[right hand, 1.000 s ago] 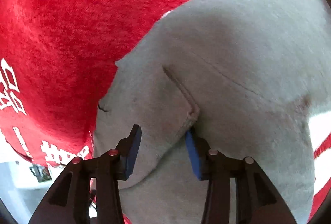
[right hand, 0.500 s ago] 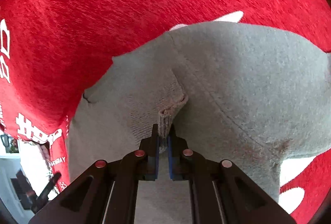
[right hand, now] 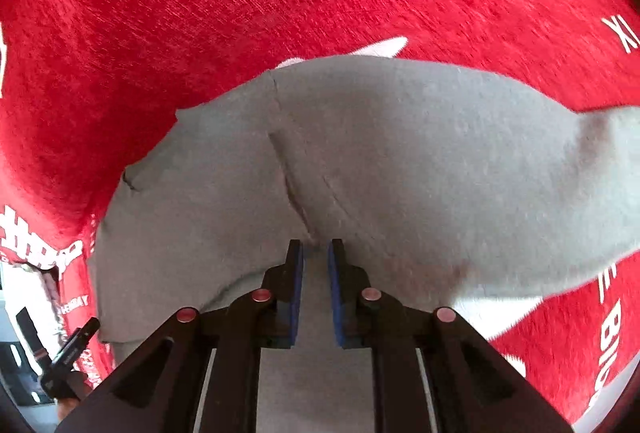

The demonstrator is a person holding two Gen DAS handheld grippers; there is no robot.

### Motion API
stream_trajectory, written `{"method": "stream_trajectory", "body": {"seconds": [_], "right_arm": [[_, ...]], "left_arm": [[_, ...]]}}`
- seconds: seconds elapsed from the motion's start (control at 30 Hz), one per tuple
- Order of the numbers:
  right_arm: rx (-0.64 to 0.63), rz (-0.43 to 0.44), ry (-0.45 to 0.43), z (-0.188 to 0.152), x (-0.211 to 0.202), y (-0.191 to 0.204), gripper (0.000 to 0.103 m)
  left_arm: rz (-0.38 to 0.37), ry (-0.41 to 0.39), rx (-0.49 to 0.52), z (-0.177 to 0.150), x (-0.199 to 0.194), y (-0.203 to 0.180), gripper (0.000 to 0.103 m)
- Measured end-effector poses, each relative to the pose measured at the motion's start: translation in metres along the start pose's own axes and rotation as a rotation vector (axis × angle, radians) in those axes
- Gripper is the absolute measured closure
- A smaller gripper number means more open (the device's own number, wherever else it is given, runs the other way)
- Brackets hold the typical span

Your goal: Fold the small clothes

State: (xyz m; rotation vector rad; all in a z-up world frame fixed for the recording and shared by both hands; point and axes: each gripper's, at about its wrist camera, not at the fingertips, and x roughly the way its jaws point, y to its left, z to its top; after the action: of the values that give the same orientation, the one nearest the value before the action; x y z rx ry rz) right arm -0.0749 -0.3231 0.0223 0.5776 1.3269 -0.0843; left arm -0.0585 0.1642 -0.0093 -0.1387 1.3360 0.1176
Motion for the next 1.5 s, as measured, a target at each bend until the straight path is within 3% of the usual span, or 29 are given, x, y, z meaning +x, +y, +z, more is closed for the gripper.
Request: {"method": "stream_trajectory", "body": {"seconds": [0.07,0.13,0.23,0.37,0.63,0.93,1.0,1.07,1.1,1.17,1.2,1.23,1.3,1.5], "right_arm": [[-0.002,0.026,0.032,-0.01,-0.002,0.002,0.088],[-0.011,0.04,0.051,-0.019,-0.001,0.007,0.088],[-0.012,0.061,0.073,-0.028,0.004,0.014,0.088],[-0.022,0.078,0.096,-0.039,0.008,0.029,0.088],[-0.039,0.07,0.11,-0.049,0.007,0.034,0.088],[0.028,0.089,0.122,-0.055,-0.001,0.017,0.088],[0.038,0.096,0.118,-0.055,-0.004,0.013,0.084],[0.044,0.102,0.115,-0.054,-0.007,0.011,0.064],[0.045,0.105,0.112,-0.053,-0.009,0.01,0.059],[0.044,0.115,0.103,-0.051,-0.013,0.008,0.056],[0.046,0.119,0.1,-0.05,-0.014,0.007,0.056],[0.05,0.124,0.097,-0.049,-0.016,0.005,0.056],[0.059,0.134,0.093,-0.048,-0.018,0.0,0.056],[0.106,0.151,0.088,-0.047,-0.022,-0.024,0.053]], "left_arm": [[-0.085,0.052,-0.032,-0.005,0.0,0.002,0.004],[-0.131,0.088,-0.039,-0.011,0.004,-0.002,0.02],[-0.169,0.127,-0.06,-0.014,0.017,-0.009,0.064],[-0.223,0.088,-0.089,-0.01,0.011,-0.01,0.088],[-0.25,0.065,-0.036,-0.026,0.012,0.007,0.088],[-0.104,0.042,0.081,-0.04,-0.033,-0.021,0.087],[-0.103,0.043,0.099,-0.04,-0.041,-0.032,0.087],[-0.086,0.048,0.127,-0.042,-0.043,-0.053,0.087],[-0.071,0.054,0.152,-0.042,-0.043,-0.064,0.087],[-0.066,0.054,0.188,-0.042,-0.042,-0.082,0.067],[-0.067,0.045,0.193,-0.042,-0.043,-0.089,0.029],[-0.058,0.025,0.194,-0.043,-0.046,-0.098,0.008],[-0.043,-0.007,0.21,-0.043,-0.05,-0.111,0.008],[-0.059,0.026,0.211,-0.041,-0.044,-0.146,0.008]]}}
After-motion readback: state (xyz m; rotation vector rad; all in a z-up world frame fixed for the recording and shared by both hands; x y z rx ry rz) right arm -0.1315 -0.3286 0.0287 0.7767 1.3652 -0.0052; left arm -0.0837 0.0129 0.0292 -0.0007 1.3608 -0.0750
